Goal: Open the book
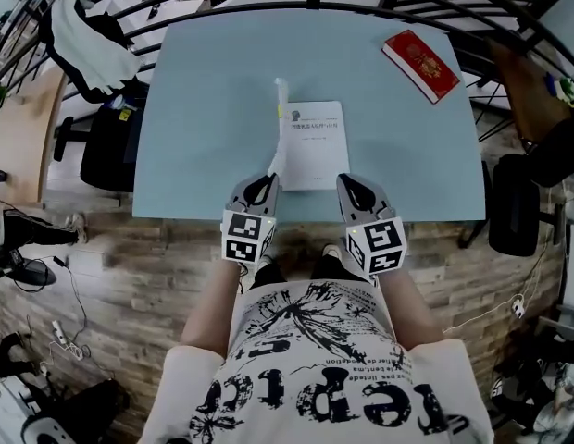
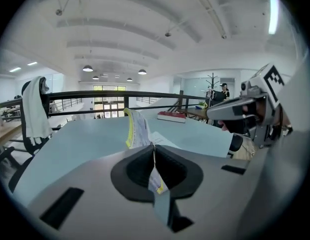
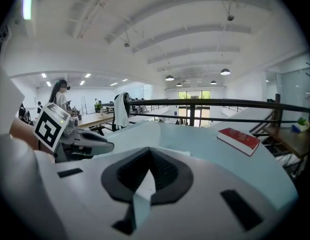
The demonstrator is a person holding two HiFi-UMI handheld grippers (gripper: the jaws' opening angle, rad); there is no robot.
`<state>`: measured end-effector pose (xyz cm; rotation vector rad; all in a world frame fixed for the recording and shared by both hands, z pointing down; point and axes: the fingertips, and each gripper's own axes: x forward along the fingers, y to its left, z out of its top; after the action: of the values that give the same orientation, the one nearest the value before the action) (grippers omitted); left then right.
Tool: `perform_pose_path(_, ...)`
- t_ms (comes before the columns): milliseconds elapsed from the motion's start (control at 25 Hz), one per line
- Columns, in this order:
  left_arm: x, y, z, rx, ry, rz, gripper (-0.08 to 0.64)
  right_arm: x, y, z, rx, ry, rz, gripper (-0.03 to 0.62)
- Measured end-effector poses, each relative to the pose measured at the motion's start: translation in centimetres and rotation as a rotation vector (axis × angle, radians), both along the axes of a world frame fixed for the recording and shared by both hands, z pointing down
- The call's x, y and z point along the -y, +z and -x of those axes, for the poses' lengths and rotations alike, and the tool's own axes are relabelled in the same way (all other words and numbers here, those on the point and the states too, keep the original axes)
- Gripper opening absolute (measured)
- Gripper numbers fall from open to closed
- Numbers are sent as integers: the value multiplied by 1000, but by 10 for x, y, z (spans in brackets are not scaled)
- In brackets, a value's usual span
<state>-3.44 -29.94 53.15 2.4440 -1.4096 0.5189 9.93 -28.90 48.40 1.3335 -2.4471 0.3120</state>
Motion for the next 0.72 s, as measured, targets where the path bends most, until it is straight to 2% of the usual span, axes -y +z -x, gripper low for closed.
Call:
perform_pose_path(240,-12,27,61,-10,-105,54,25,-13,4,47,-11,-20,12,10)
perform_pose_path(520,-14,72,101,16,-155,155,55,-22,19,72,-22,-5,46,9)
perform_pose_path(720,-16,109,119,-80,-204,276,57,-28,33,80,-25,28,77,11)
